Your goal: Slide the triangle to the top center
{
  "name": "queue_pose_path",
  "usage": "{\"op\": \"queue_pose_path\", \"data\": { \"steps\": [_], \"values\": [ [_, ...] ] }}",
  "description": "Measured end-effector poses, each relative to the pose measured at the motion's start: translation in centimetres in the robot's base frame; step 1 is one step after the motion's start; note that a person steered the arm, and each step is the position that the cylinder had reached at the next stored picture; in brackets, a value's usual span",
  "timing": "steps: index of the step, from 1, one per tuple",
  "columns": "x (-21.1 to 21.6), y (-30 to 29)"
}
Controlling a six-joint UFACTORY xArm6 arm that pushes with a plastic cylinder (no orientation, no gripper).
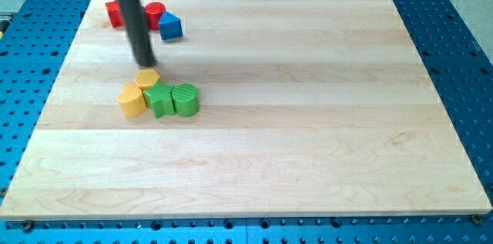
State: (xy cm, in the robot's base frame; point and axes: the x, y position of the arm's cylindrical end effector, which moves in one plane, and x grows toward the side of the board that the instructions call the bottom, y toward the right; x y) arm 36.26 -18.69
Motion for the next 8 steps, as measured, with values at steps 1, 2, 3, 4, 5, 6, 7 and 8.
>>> {"op": "queue_pose_path", "data": {
  "steps": [1, 2, 3, 4, 5, 6, 7, 8],
  "values": [
    [-2.1, -2.8],
    [-5.1, -2.3],
    [-7.3, 0.8],
    [-7.3, 4.2],
    [-9.4, 7.8],
    [-11.6, 10.6],
    [-12.0, 13.6],
    [-10.6, 14.2]
  ]
}}
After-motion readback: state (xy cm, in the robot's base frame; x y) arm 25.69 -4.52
